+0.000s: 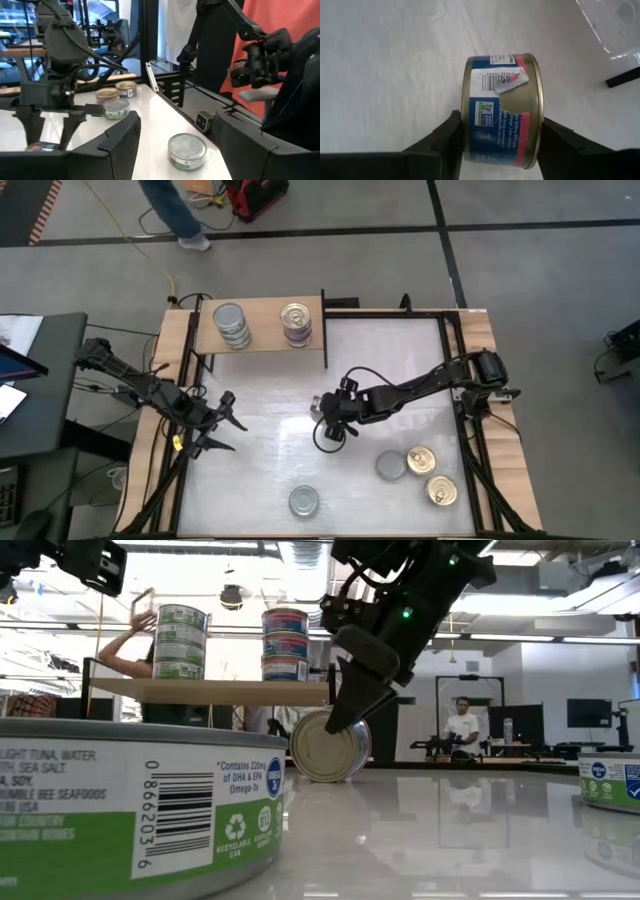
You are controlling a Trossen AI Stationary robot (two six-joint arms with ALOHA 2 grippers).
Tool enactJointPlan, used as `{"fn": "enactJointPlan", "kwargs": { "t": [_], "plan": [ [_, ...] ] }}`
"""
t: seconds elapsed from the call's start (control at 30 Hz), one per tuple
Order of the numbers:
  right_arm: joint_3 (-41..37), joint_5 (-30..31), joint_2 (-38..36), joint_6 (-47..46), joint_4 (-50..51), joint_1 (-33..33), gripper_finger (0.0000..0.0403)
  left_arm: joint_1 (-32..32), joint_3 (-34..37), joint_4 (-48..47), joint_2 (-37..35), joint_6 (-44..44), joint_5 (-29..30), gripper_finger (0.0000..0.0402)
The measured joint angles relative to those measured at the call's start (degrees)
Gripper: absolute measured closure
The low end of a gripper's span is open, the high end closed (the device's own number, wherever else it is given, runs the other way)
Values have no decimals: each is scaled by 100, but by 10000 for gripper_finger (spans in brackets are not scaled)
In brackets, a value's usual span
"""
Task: Stack canned seafood by type on shelf
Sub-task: Stack the blue-pink tuna can on top of the other blue-pink tuna cans on the shelf
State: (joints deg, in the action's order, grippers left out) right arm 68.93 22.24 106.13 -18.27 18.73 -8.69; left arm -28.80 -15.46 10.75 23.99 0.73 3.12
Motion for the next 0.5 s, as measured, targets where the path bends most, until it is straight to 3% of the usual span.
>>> {"fn": "enactJointPlan", "kwargs": {
  "t": [0.3,0.5],
  "plan": [
    [304,155,-202,484,407,7,185,0,0,100,1,-262,23,162],
    [1109,939,-393,2112,492,-150,179,1,621,1593,2,-152,63,162]
  ]
}}
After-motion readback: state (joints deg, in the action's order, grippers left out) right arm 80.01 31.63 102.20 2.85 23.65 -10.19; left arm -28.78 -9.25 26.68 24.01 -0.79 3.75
